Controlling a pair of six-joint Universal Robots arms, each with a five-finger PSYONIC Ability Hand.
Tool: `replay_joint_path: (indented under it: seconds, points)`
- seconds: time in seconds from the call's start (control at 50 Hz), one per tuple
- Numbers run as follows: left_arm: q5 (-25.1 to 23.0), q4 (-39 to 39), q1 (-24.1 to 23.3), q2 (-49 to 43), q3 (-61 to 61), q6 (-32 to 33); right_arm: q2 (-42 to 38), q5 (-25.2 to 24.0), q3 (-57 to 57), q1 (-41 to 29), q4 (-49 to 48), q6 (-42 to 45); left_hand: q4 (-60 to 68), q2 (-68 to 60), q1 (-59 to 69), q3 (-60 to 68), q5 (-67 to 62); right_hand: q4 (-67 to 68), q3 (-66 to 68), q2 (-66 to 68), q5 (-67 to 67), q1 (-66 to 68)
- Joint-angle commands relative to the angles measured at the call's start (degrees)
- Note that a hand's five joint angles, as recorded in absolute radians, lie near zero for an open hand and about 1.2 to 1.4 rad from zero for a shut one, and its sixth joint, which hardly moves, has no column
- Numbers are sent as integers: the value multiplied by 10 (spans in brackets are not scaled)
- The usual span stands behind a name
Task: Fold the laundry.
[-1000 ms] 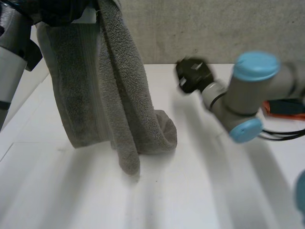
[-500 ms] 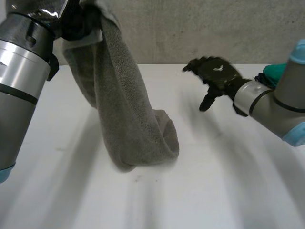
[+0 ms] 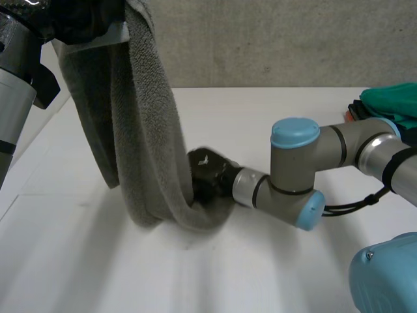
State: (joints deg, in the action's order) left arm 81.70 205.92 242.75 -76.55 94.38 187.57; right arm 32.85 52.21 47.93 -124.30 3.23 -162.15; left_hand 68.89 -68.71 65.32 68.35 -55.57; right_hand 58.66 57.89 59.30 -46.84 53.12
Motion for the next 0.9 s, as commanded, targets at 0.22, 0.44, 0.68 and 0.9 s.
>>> replay_joint_path:
  seconds: [0.22,0.44,0.68,0.9]
  points:
    - [6,28,47,-50,-13,2,275,310,191,121,-151,15,111,-113,147,116,-144,213,221,207,-232,269]
    - [7,35,51,-169,7,5,437,270,496,148,-125,174,111,-113,147,116,-144,213,221,207,-232,269]
    - [12,26,35,-240,47,6,446,266,506,150,-6,246,111,-113,147,116,-144,-413,-406,-420,395,-358]
    - [11,24,31,-193,95,6,421,257,341,215,77,122,111,-113,147,116,-144,-398,-391,-405,380,-343]
